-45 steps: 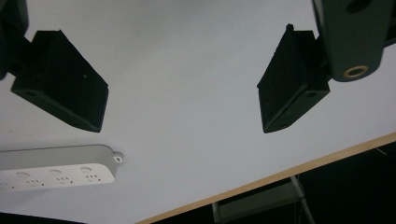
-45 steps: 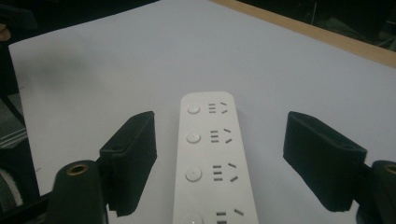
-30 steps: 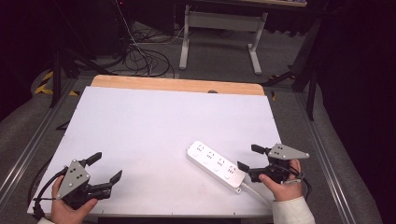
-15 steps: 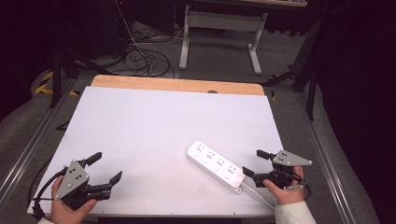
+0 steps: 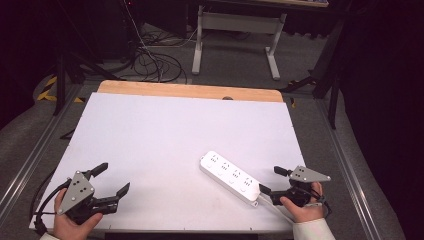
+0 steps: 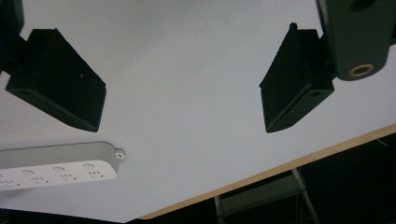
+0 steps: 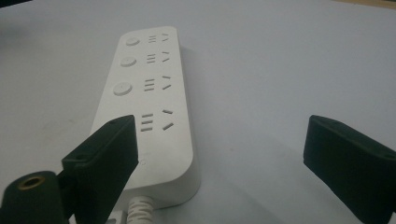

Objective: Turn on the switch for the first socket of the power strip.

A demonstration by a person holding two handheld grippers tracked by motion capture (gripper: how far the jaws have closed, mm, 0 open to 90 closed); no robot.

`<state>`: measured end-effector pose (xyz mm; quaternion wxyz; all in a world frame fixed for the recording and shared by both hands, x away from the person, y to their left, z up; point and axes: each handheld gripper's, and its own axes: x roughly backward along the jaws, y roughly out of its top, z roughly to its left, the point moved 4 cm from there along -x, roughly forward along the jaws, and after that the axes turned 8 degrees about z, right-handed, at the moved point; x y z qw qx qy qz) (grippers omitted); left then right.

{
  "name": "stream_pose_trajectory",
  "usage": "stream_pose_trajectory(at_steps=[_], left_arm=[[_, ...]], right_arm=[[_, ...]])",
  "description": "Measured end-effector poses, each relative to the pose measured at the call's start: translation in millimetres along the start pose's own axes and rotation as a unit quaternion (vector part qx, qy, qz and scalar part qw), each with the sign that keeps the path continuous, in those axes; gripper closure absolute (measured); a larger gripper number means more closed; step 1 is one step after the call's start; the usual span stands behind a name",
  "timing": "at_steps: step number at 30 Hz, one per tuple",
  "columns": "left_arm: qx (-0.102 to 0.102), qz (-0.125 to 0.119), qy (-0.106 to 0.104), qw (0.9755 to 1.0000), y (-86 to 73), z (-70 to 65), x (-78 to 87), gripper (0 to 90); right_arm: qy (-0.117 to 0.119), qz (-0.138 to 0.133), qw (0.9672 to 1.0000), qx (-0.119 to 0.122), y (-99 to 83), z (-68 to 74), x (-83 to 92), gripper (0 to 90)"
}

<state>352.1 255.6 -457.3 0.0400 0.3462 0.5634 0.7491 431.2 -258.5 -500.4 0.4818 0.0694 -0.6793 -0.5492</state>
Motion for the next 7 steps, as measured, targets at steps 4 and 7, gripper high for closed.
stream_pose_trajectory(at_steps=[4, 7], left_arm=[[-0.002, 0.003, 0.0, 1.0, -0.6, 1.0, -0.8, 15.0], [0.0, 0.004, -0.001, 1.0, -0.6, 0.6, -1.4, 15.0]], right_arm=[[-0.001, 0.003, 1.0, -0.005, 0.5, 0.2, 1.4, 13.1], [-0.001, 0.012, 0.9999, -0.006, 0.8, 1.3, 3.9, 17.1]])
